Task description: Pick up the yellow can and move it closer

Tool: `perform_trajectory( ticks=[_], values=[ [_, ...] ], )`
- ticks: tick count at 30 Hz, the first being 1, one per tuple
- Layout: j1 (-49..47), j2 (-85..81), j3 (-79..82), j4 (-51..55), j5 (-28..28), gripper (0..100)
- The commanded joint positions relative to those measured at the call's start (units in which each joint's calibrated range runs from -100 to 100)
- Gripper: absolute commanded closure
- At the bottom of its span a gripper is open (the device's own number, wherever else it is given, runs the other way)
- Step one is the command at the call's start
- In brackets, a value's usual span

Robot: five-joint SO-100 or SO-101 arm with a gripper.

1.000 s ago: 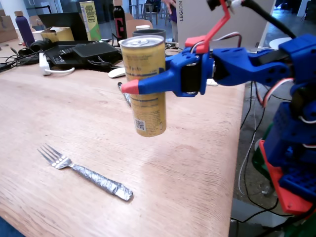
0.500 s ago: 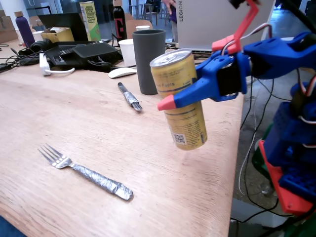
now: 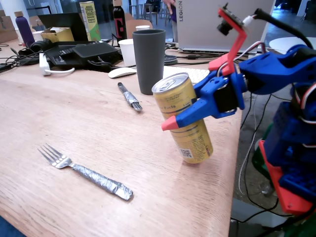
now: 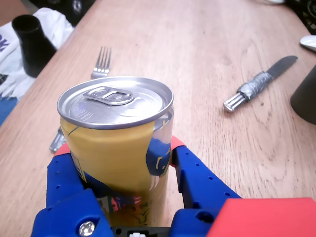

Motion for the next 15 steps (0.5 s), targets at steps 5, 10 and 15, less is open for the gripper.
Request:
perform_trajectory(
  ticks=[5, 10, 15],
  values=[
    [-0.88, -2.7, -2.3, -0.89, 0.15, 83],
    [-0.88, -2.7, -2.49, -1.06, 0.15, 83],
    [-0.88, -2.7, -2.59, -1.14, 0.2, 83]
  ],
)
